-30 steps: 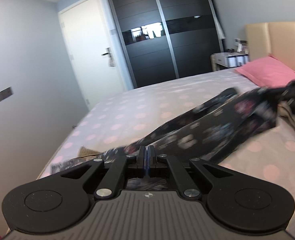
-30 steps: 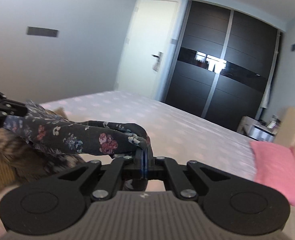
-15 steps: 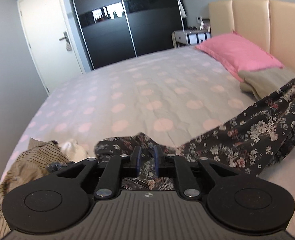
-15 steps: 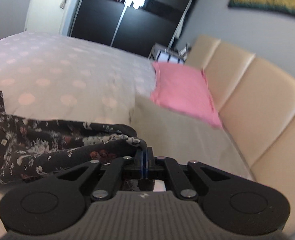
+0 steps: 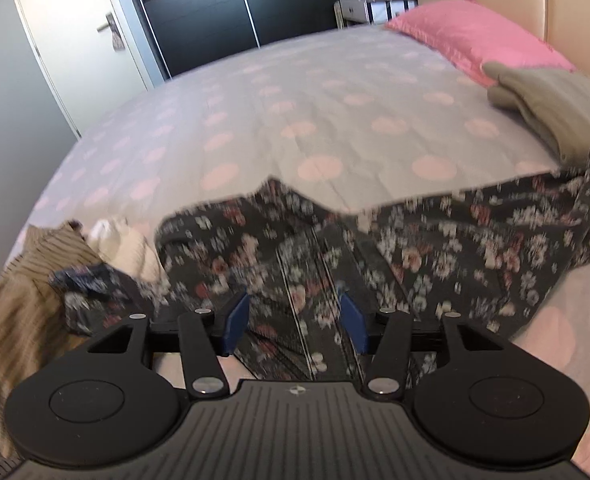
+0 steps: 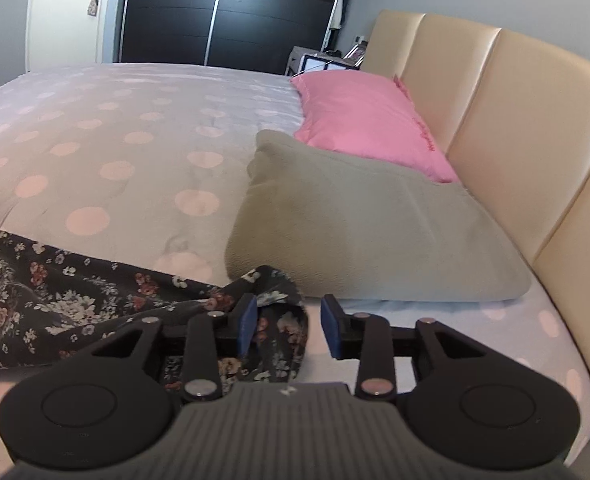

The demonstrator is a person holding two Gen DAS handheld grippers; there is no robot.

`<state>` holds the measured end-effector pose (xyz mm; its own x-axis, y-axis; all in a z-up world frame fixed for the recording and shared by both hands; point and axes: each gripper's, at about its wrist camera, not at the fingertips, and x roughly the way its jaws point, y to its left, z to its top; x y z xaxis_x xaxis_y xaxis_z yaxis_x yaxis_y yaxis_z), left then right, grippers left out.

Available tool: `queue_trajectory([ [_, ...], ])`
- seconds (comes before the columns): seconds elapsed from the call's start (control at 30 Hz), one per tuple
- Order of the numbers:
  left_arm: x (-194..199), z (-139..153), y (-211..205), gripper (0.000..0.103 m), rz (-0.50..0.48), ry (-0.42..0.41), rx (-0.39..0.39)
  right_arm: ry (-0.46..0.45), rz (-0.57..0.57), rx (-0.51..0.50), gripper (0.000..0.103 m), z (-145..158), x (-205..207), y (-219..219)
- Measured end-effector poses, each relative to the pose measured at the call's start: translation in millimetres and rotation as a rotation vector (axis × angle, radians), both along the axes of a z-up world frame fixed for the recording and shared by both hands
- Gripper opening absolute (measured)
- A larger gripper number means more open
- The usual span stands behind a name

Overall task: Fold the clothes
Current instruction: 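Spread the floral jacket flat on the bed and open both grippers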

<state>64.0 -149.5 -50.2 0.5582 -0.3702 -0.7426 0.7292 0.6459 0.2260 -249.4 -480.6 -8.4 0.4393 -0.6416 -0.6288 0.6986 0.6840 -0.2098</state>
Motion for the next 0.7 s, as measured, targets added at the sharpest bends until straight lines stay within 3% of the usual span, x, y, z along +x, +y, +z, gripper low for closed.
queue_trajectory([
  [0.03,3,-4,1,0.057,0.007,0.012,0.004,0.001,0.011,0.007,0.046,-2,2,0],
  [0.23,23,-29,3,0.059,0.073,0.121,0.006,0.028,0.045,0.052,0.064,-22,22,-2],
  [0.43,36,-48,-2,0.062,0.1,0.211,-0.011,0.056,0.07,0.103,0.068,-42,44,-5],
  [0.5,40,-54,-3,0.066,0.107,0.222,-0.016,0.064,0.09,0.105,0.069,-47,52,-3],
  [0.7,50,-64,-5,0.067,0.12,0.243,-0.039,0.093,0.174,0.091,0.072,-54,77,4],
])
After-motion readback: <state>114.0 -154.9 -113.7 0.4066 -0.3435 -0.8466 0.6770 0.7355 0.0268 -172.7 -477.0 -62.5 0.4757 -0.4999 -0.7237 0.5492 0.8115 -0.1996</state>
